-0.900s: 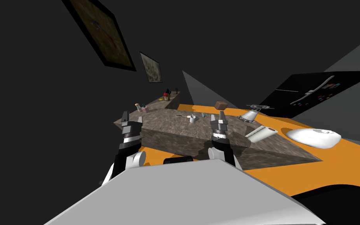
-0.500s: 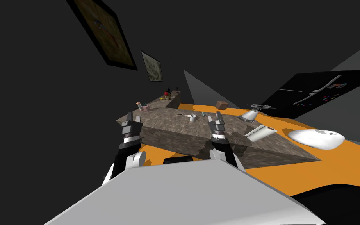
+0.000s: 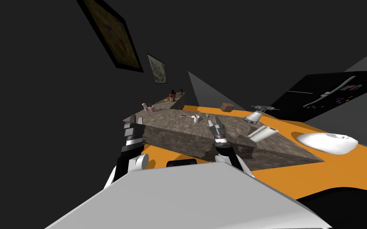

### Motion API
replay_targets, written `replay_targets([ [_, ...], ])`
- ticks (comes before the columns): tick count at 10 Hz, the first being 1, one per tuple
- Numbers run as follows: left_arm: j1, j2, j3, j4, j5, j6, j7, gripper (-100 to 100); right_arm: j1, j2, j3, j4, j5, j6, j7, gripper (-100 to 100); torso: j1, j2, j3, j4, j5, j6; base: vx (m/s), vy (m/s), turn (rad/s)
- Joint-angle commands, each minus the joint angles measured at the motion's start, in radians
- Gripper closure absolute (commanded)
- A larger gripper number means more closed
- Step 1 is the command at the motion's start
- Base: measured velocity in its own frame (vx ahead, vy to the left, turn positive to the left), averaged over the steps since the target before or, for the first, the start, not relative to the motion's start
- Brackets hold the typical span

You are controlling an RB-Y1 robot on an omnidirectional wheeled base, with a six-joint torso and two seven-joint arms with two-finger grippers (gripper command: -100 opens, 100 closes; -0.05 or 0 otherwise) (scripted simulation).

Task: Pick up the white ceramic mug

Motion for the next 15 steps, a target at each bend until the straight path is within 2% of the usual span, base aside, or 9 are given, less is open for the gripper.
replay_targets([
  [1, 0.000, 0.000, 0.000, 0.000, 0.000, 0.000, 0.000, 0, 0.004, -0.036, 0.002, 0.007, -0.001, 0.001, -0.008, -100, 0.000, 0.000, 0.000, 0.000, 0.000, 0.000, -0.064, -0.001, 0.035],
  [4, 0.000, 0.000, 0.000, 0.000, 0.000, 0.000, 0.000, 0, 0.022, -0.123, 0.037, 0.036, 0.010, 0.010, -0.026, -100, -0.001, -0.001, 0.000, 0.000, 0.000, 0.000, -0.072, -0.008, 0.058],
  [5, 0.000, 0.000, 0.000, 0.000, 0.000, 0.000, 0.000, 0, 0.022, -0.140, 0.037, 0.036, 0.010, 0.010, -0.026, -100, -0.001, 0.000, 0.000, 0.000, 0.000, 0.000, -0.070, -0.007, 0.039],
  [6, 0.000, 0.000, 0.000, 0.000, 0.000, 0.000, 0.000, 0, 0.031, -0.179, 0.055, 0.053, 0.017, 0.013, -0.035, -100, -0.001, -0.001, 0.000, 0.000, 0.000, 0.000, -0.081, 0.013, 0.078],
  [7, 0.000, 0.000, 0.000, 0.000, 0.000, 0.000, 0.000, 0, 0.031, -0.196, 0.055, 0.053, 0.017, 0.013, -0.035, -100, 0.000, 0.000, 0.000, 0.000, 0.000, 0.000, -0.066, 0.008, 0.042],
  [10, 0.000, 0.000, 0.000, 0.000, 0.000, 0.000, 0.000, 0, 0.050, -0.289, 0.093, 0.095, 0.031, 0.018, -0.053, -100, -0.001, -0.001, 0.000, 0.000, 0.000, 0.000, -0.074, -0.002, 0.076],
  [11, 0.000, 0.000, 0.000, 0.000, 0.000, 0.000, 0.000, 0, 0.050, -0.316, 0.093, 0.095, 0.031, 0.018, -0.053, -100, -0.001, -0.001, 0.000, 0.000, 0.000, 0.000, -0.063, 0.002, 0.057],
  [12, 0.000, 0.000, 0.000, 0.000, 0.000, 0.000, 0.000, 0, 0.059, -0.349, 0.112, 0.119, 0.039, 0.018, -0.062, -100, -0.001, -0.001, -0.001, 0.000, 0.000, 0.000, -0.054, 0.007, 0.113],
  [15, 0.000, 0.000, 0.000, 0.000, 0.000, 0.000, 0.000, 0, 0.068, -0.440, 0.131, 0.146, 0.048, 0.018, -0.071, -100, 0.000, -0.001, -0.001, 0.000, 0.000, 0.000, -0.057, 0.007, 0.072],
])
